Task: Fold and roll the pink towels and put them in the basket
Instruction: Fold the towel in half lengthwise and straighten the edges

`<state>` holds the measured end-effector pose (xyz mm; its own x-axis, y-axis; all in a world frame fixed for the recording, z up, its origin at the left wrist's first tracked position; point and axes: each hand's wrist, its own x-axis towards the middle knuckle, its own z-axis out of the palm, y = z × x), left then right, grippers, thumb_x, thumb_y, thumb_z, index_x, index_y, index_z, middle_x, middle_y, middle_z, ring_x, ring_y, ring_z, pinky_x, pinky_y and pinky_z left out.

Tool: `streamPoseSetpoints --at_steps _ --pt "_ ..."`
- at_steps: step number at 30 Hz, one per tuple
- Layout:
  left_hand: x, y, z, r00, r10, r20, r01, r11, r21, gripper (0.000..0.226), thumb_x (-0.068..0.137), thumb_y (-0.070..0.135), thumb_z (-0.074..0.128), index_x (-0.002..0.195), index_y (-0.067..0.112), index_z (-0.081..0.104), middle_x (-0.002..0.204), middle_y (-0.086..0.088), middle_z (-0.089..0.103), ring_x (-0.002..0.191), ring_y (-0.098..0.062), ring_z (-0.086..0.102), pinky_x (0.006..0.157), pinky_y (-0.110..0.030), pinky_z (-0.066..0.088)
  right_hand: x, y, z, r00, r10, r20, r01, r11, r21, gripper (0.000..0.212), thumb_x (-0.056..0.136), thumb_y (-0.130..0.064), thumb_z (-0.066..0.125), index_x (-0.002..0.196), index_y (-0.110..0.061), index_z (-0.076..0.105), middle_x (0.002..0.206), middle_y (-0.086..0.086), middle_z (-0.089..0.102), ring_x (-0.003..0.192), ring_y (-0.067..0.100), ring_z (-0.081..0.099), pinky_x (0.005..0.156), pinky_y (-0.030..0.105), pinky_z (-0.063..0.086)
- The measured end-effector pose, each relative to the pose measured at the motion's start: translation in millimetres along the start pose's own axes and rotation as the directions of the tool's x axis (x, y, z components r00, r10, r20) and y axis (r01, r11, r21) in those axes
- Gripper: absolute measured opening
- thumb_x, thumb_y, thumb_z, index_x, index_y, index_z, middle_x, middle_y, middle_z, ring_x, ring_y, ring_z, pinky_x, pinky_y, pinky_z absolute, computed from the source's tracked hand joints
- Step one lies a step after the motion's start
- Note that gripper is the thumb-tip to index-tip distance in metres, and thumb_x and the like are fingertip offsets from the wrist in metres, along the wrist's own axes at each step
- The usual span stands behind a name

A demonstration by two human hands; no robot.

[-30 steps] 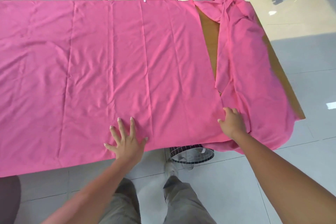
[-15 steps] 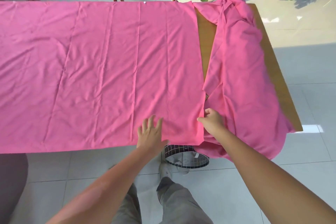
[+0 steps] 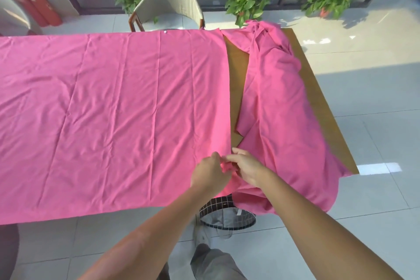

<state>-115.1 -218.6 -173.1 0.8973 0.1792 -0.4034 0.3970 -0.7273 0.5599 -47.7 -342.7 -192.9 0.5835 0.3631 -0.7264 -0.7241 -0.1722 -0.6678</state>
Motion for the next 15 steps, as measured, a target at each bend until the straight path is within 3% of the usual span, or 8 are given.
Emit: streamPoseSetpoints --at_steps 3,4,7,12,15 --pt "1 8 -9 0.997 -0.058 -0.044 0.054 0.995 -0.088 0.050 0.080 0.059 0.061 0.107 0.018 0.056 0.090 0.002 0.066 0.082 -0.023 0.066 0.065 -0.036 0.054 4 -12 7 0.999 -0.031 0.014 0.032 0.998 -0.047 0.024 0.084 -0.005 0.069 0.106 -0.012 0.059 0.090 0.010 0.065 0.081 0.020 0.056 0.071 0.029 0.037" --pt "1 10 -14 0.997 -0.070 -0.040 0.065 0.991 -0.115 0.053 0.075 0.062 0.064 0.106 0.019 0.055 0.090 0.004 0.064 0.083 -0.021 0.065 0.065 -0.035 0.052 6 -18 11 0.999 -0.038 0.024 0.040 0.996 -0.078 0.016 0.086 -0.007 0.068 0.095 -0.016 0.059 0.081 0.003 0.066 0.077 0.015 0.057 0.066 0.026 0.038" --pt "8 7 -30 0.992 -0.109 -0.064 0.100 0.985 -0.139 0.043 0.079 0.053 0.065 0.101 0.018 0.055 0.093 0.001 0.066 0.087 -0.027 0.065 0.071 -0.038 0.052 11 -37 23 0.993 -0.034 0.109 0.046 0.993 -0.107 0.022 0.089 -0.007 0.065 0.076 -0.023 0.062 0.068 -0.005 0.066 0.061 0.007 0.058 0.052 0.018 0.039" --pt "28 -12 -62 0.969 -0.183 -0.164 0.156 0.973 -0.168 0.018 0.087 0.030 0.059 0.088 0.014 0.066 0.090 -0.011 0.072 0.089 -0.037 0.065 0.065 -0.036 0.045 24 -69 51 0.981 0.017 0.196 0.020 0.983 -0.183 0.013 0.090 -0.011 0.067 0.081 -0.020 0.066 0.076 -0.002 0.071 0.059 0.005 0.060 0.061 0.022 0.042" --pt "36 -24 -75 0.969 -0.202 -0.144 0.175 0.968 -0.181 0.032 0.089 0.034 0.063 0.064 0.017 0.052 0.067 -0.004 0.062 0.067 -0.030 0.059 0.051 -0.033 0.032 40 -85 72 0.991 0.053 0.124 -0.005 0.935 -0.354 0.024 0.092 -0.033 0.065 0.074 -0.018 0.068 0.072 0.000 0.071 0.060 0.011 0.061 0.066 0.029 0.044"
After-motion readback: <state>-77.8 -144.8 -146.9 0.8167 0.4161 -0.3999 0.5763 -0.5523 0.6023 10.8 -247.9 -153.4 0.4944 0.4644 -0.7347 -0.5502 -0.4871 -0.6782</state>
